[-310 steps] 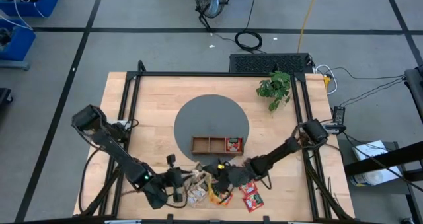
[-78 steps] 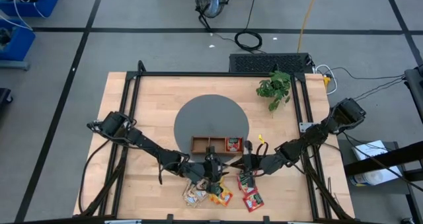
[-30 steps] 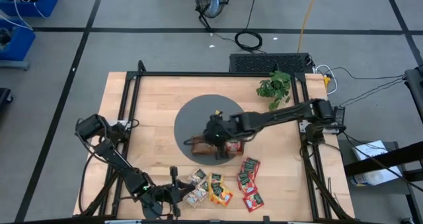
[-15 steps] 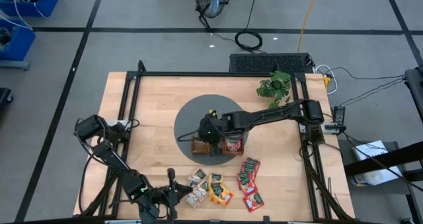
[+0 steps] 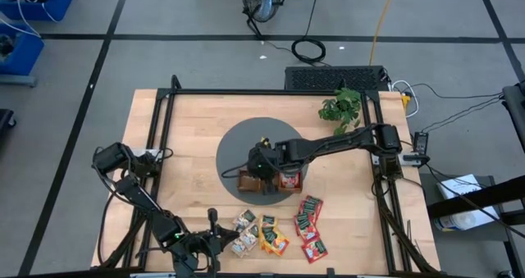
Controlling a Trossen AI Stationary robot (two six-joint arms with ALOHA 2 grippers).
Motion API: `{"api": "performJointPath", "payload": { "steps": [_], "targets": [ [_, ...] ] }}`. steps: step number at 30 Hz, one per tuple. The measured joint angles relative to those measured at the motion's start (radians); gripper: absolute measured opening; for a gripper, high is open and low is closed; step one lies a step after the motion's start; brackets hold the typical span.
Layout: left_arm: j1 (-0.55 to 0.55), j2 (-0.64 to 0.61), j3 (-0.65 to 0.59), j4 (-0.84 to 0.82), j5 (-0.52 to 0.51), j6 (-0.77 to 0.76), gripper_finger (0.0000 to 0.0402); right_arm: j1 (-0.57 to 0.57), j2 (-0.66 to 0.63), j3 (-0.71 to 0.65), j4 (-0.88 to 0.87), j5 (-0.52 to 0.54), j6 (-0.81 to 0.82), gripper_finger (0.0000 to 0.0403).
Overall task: Pick & Place Tea
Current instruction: Put the brown tea bag into the left section of the wooden organizer
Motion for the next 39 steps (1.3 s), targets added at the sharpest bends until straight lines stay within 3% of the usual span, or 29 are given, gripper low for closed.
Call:
{"api": "performJointPath", "payload": {
  "steps": [19,35,39],
  "targets": [
    [0.023,0.000,0.000,-0.002,0.001,-0.011,0.0031,-0.038,0.041,-0.002,-0.027,-0.003,-0.025,0.0000],
    [0.024,-0.001,0.001,-0.047,0.004,-0.059,0.0031,-0.037,0.062,-0.001,0.058,-0.006,-0.049,0.0000],
    [0.026,-0.001,0.001,-0.049,0.003,-0.063,0.0031,-0.037,0.062,-0.001,0.036,-0.008,-0.035,0.0014]
  ]
}}
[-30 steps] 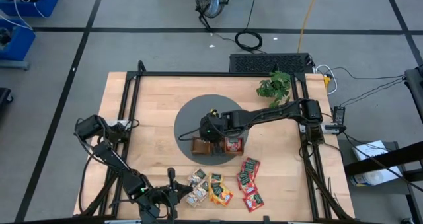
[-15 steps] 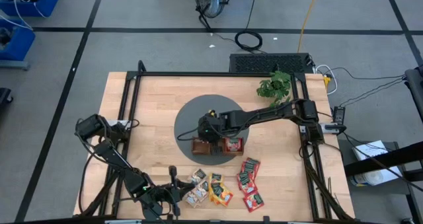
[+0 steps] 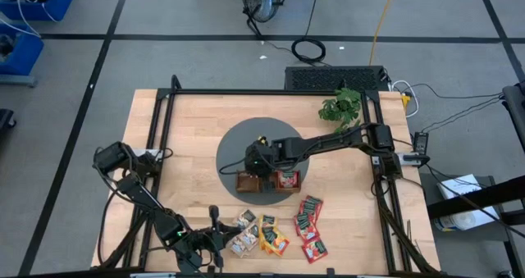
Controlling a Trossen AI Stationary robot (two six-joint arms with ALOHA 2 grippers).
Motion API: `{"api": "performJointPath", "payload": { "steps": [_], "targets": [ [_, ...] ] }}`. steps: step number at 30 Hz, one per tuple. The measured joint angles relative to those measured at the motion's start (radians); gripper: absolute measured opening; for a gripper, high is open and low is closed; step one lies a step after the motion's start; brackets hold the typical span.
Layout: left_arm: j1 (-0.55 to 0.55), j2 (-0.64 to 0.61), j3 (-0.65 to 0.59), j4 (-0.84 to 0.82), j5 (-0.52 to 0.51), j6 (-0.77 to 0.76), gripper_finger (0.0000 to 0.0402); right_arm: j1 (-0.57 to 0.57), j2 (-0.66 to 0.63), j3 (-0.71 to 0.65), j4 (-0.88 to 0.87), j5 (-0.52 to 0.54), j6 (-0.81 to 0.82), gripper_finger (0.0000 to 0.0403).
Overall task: Pick & Place Tea
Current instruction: Put the brown tea bag into the left section of the wooden organizer
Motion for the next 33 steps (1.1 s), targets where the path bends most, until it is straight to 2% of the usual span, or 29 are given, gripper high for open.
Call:
{"api": "performJointPath", "payload": {
  "steps": [4,12,26,30,33],
  "targets": [
    [0.004,0.000,0.000,0.000,0.000,0.001,0.0031,-0.001,0.001,0.038,-0.111,0.005,-0.001,0.0020],
    [0.028,0.000,0.000,-0.009,0.000,-0.017,0.0031,0.004,-0.001,0.067,-0.091,0.003,-0.026,0.0008],
    [0.014,0.000,0.000,0.008,-0.004,0.012,0.0031,0.010,-0.084,0.068,-0.119,0.004,-0.011,0.0126],
    [0.014,0.000,0.000,0.009,-0.009,0.005,0.0031,0.010,-0.164,0.064,-0.163,0.004,0.010,0.0141],
    [0.014,0.000,0.000,0.006,-0.012,-0.012,0.0031,0.033,-0.274,-0.013,-0.150,0.008,0.019,0.0139]
  ]
}}
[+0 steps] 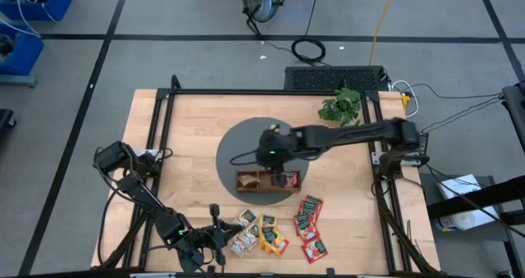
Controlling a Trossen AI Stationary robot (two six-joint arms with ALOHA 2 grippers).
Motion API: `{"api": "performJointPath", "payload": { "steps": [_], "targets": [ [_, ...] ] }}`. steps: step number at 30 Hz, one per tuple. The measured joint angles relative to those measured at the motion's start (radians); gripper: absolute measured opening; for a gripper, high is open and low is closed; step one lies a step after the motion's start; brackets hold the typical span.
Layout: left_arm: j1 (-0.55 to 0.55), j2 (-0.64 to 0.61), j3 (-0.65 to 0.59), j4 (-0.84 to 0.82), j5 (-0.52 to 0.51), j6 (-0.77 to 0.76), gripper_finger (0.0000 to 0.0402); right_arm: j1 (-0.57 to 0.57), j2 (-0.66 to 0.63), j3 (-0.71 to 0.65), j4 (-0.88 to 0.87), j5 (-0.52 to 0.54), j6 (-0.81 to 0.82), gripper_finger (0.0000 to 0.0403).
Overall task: Pick & Place Tea
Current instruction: Put the brown tea bag into the left section of the wooden organizer
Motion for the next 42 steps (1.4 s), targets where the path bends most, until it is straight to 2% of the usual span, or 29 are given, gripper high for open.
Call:
{"api": "performJointPath", "payload": {
  "steps": [4,6,10,12,14,16,19,21,24,28,34,38,42],
  "targets": [
    [0.000,0.000,0.000,-0.010,0.000,-0.027,0.0031,0.073,-0.199,-0.221,0.160,-0.001,0.028,0.0117],
    [0.000,0.000,0.000,-0.010,0.000,-0.029,0.0031,0.124,-0.309,-0.380,0.287,0.042,0.049,0.0099],
    [0.008,-0.007,0.014,-0.030,-0.053,0.021,0.0031,0.236,-0.490,-0.761,0.608,0.147,0.108,0.0044],
    [0.028,-0.027,0.045,-0.081,-0.090,0.043,0.0031,0.279,-0.567,-0.938,0.802,0.156,0.117,0.0014],
    [0.065,-0.052,0.087,-0.189,-0.082,0.014,0.0031,0.300,-0.633,-1.093,0.991,0.159,0.118,0.0007],
    [0.115,-0.079,0.124,-0.357,-0.004,-0.039,0.0031,0.301,-0.676,-1.232,1.189,0.160,0.114,0.0010],
    [0.214,-0.116,0.172,-0.543,0.190,-0.170,0.0031,0.279,-0.733,-1.379,1.435,0.153,0.058,0.0005],
    [0.273,-0.130,0.189,-0.628,0.289,-0.186,0.0031,0.255,-0.771,-1.440,1.502,0.154,0.029,0.0001],
    [0.336,-0.133,0.205,-0.690,0.402,-0.121,0.0031,0.207,-0.818,-1.474,1.490,0.154,0.025,0.0002],
    [0.396,-0.133,0.250,-0.746,0.437,-0.025,0.0031,0.170,-0.857,-1.477,1.405,0.153,0.023,0.0001],
    [0.456,-0.124,0.367,-0.885,0.540,-0.048,0.0034,0.163,-0.886,-1.477,1.438,0.152,0.012,0.0001],
    [0.480,-0.123,0.394,-0.980,0.608,-0.058,0.0068,0.163,-0.907,-1.477,1.459,0.151,0.015,0.0001],
    [0.486,-0.122,0.385,-1.074,0.639,-0.095,0.0132,0.164,-0.911,-1.477,1.435,0.152,0.035,0.0001]
  ]
}}
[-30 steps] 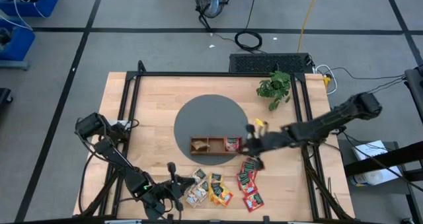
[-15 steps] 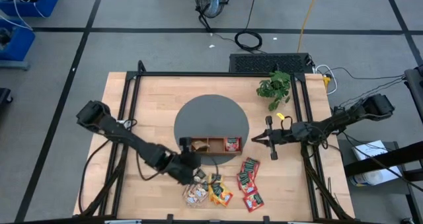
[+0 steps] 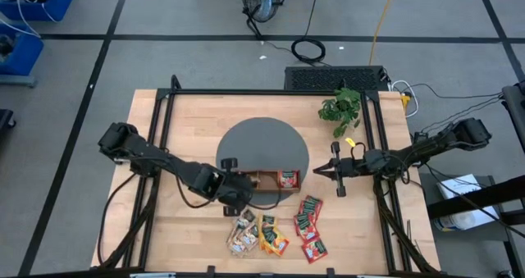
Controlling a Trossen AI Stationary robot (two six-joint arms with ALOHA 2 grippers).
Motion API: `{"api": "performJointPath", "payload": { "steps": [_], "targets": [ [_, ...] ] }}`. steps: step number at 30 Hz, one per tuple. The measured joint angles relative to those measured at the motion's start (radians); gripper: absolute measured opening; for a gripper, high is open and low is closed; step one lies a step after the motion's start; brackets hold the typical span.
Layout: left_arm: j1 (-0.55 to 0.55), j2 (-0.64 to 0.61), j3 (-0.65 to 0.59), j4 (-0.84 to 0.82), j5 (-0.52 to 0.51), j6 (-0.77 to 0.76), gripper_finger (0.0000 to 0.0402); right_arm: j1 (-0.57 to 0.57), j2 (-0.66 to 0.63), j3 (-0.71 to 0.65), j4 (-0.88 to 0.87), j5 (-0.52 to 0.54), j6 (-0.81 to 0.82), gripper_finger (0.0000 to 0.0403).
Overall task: Pick & Place Tea
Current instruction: Put the brown tea bag into the left section of the wooden organizer
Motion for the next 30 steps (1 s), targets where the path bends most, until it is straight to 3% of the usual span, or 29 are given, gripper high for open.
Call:
{"api": "performJointPath", "payload": {
  "steps": [7,14,19,30],
  "targets": [
    [0.000,0.017,-0.017,0.001,0.002,0.094,0.0239,-0.017,0.000,0.000,0.016,0.008,0.001,0.0001],
    [0.028,0.068,-0.018,0.075,0.010,0.156,0.0281,-0.020,0.003,0.001,-0.002,0.007,0.031,0.0001],
    [0.078,0.077,-0.020,0.074,0.045,0.114,0.0264,-0.020,0.008,0.001,-0.022,0.007,0.031,0.0001],
    [0.140,0.112,-0.020,0.078,0.147,0.123,0.0172,-0.020,0.008,0.001,-0.021,0.007,0.020,0.0000]
  ]
}}
